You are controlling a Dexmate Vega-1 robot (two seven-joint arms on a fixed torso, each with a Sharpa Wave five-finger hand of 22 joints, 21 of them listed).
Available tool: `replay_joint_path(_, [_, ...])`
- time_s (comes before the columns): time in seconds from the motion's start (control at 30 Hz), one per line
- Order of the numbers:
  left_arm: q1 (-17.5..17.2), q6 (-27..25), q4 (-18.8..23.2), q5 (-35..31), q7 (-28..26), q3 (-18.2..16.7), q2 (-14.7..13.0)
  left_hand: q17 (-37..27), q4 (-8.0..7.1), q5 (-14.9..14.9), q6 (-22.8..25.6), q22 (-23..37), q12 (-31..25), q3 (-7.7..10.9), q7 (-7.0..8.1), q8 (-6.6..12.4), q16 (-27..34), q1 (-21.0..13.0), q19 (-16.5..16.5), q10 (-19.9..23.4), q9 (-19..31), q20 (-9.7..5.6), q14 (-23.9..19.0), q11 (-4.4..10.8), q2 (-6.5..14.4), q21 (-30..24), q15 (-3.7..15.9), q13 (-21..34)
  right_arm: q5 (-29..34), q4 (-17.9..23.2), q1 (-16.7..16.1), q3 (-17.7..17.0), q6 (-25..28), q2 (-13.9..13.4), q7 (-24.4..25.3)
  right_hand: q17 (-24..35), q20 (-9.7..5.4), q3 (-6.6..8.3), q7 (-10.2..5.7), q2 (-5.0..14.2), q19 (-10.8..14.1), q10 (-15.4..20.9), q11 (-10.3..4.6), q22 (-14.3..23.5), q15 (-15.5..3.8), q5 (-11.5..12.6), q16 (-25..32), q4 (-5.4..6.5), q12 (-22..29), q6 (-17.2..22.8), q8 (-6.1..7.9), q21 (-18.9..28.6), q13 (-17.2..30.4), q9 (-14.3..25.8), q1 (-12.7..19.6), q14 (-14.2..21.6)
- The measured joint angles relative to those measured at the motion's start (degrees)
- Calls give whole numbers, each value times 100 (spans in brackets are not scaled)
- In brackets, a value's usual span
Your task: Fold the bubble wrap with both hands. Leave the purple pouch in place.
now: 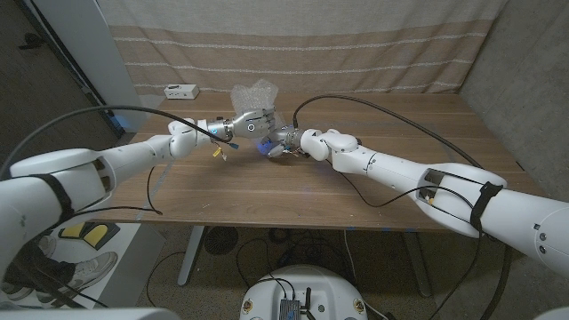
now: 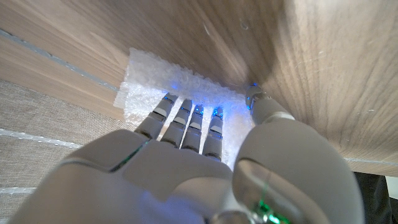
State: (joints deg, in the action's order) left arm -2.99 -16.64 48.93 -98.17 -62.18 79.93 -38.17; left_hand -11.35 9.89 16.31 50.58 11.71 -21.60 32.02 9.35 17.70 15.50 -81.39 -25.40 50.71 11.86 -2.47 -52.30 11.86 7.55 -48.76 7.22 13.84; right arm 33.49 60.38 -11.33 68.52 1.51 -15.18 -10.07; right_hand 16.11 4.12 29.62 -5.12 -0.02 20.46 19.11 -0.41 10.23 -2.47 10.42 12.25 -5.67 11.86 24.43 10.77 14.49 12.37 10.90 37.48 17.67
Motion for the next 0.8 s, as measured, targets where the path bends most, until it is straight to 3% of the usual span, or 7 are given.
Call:
replay_joint_path(0.17, [77,-152,-413,256,-64,247,267,11,14,0,0,-27,0,-27,0,0,-5,1,0,25,0,0,0,2,-1,0,0,0,-158,156,-33,-168,9,-105,-5,2,21,-224,31,-95,-21,-32,33,2,15,0,0,211,0,-30,1,-40,4,31,-534,-47])
replay_joint_path(0.33, [144,-241,-727,395,-96,354,477,17,15,-22,0,-27,23,-27,0,0,-7,22,0,25,-1,0,0,2,-22,0,0,0,-384,156,-33,-168,-20,-105,34,3,84,-338,62,-156,22,-41,41,30,0,32,0,324,1,-61,1,-65,6,28,-773,-61])
replay_joint_path(0.4, [187,-241,-862,395,-96,390,568,17,15,-22,0,-26,23,-27,0,0,-8,22,0,25,-1,0,0,2,-22,0,0,0,-533,156,-33,-168,-86,-105,79,3,92,-337,87,-125,31,-17,86,30,3,55,27,323,1,-35,27,-75,6,28,-815,-59])
replay_joint_path(0.43, [198,-328,-896,666,-150,398,590,17,15,-22,0,-27,23,-27,-1,0,-8,22,0,25,-1,0,0,2,-23,-33,0,0,-583,292,-185,-537,-113,-286,95,3,92,-331,116,-125,31,4,107,28,21,62,49,317,1,-6,49,-73,6,28,-815,-34])
replay_joint_path(0.6, [299,-327,-1185,718,-158,468,793,18,15,-22,15,-53,23,-27,9,-34,-9,22,0,25,-1,0,0,2,-23,-49,0,0,-1029,321,-275,-705,-425,-349,294,-16,110,-177,205,-37,165,118,220,20,11,84,118,210,29,131,90,-51,6,28,-777,206])
replay_joint_path(0.67, [334,-327,-1259,718,-158,498,852,18,15,-22,52,-53,23,-27,8,-34,-9,22,0,25,-1,0,0,2,-23,-49,1,1,-1199,321,-275,-705,-573,-349,353,-16,106,-176,214,7,311,169,225,30,-3,84,155,209,29,200,90,-7,6,7,-822,279])
replay_joint_path(0.8, [428,-151,-1379,772,-173,581,957,22,-1,-22,52,-53,23,-44,8,-34,-22,22,0,25,-1,0,-18,2,-23,-48,19,1,-1572,242,-541,-1167,-884,-455,444,-5,100,-237,235,-42,473,201,238,32,11,84,177,271,29,221,90,37,6,1,-980,384])
